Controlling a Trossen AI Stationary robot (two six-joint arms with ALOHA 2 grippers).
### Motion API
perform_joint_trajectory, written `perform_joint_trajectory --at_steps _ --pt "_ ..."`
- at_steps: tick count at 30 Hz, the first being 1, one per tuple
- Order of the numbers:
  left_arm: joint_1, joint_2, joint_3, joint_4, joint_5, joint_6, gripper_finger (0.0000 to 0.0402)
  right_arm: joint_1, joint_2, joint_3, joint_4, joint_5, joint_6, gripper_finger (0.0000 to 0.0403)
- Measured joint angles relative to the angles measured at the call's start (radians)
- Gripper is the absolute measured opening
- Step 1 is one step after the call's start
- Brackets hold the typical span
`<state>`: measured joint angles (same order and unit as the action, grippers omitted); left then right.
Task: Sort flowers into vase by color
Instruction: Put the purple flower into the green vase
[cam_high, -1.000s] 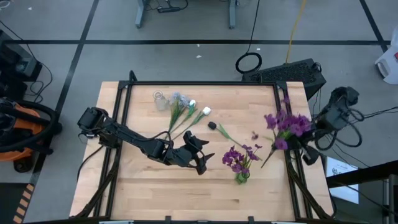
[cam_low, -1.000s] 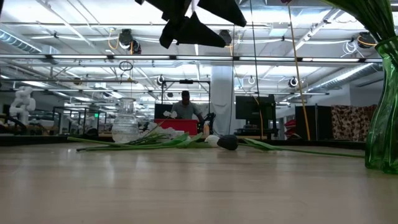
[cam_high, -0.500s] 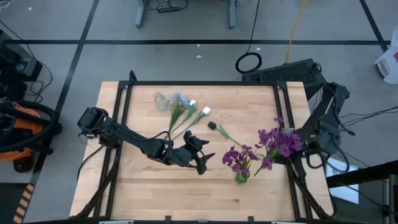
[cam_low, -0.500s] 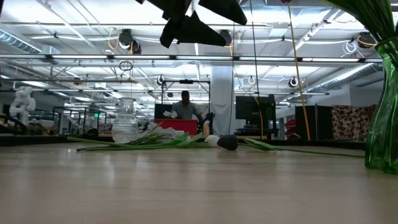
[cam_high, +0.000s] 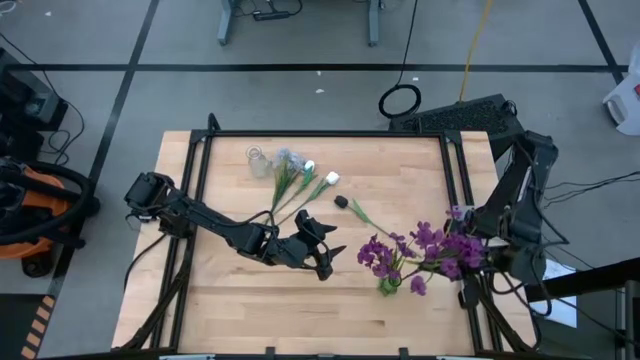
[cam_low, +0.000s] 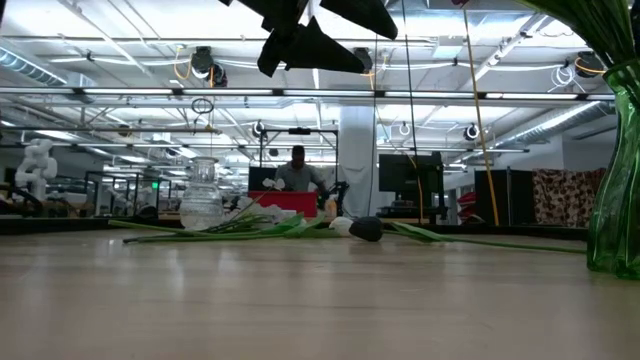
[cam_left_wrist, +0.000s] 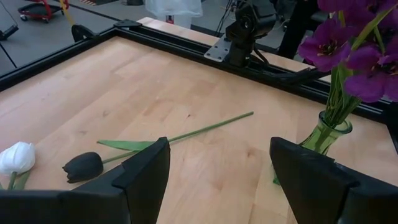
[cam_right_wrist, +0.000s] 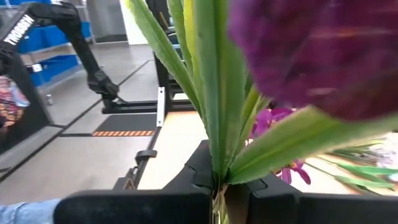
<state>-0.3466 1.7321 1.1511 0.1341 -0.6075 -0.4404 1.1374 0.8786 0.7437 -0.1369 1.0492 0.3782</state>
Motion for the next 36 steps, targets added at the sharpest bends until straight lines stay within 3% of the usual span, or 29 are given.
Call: perform_joint_trajectory --at_steps 8,18,36 --pt "0.007 0.000 0.000 0.000 0.000 0.000 0.0281 0.039 0.091 0.000 0.006 0.134 0.053 0.0004" --pt "0.014 0.000 0.000 0.017 0.000 0.001 0.0281 0.046 0.176 0.000 0.006 0.209 0.109 0.0004" --pt "0.013 0.000 0.000 0.015 0.000 0.002 0.0281 0.045 0.294 0.000 0.004 0.243 0.186 0.0014"
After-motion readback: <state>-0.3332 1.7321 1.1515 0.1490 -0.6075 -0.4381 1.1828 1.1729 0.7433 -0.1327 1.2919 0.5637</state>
